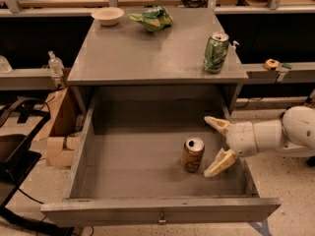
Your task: Pick orange can from top drawer and place on counter
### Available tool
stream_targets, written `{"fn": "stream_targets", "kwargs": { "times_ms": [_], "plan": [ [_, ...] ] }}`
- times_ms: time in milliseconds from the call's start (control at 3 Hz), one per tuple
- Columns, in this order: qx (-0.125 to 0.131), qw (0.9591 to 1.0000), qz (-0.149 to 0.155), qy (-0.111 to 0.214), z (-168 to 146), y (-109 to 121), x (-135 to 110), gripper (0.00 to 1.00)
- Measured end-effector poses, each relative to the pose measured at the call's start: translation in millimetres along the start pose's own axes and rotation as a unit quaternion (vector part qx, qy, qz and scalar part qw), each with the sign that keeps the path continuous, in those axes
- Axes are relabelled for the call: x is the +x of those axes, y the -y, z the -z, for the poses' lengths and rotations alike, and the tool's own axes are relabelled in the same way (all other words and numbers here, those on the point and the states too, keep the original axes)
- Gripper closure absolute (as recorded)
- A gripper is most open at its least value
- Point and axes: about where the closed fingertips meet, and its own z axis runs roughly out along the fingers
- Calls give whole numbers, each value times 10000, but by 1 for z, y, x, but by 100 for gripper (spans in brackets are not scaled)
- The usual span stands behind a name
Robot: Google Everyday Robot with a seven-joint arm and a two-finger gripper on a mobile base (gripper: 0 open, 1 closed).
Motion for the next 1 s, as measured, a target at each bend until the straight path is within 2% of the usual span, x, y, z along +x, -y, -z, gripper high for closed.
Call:
{"fn": "stream_targets", "kwargs": {
  "times_ms": [333,1000],
  "plan": [
    [-141,9998,-84,82,-27,-4,7,12],
    [-252,9996,-35,-88,-58,-11,6,58]
  ]
}}
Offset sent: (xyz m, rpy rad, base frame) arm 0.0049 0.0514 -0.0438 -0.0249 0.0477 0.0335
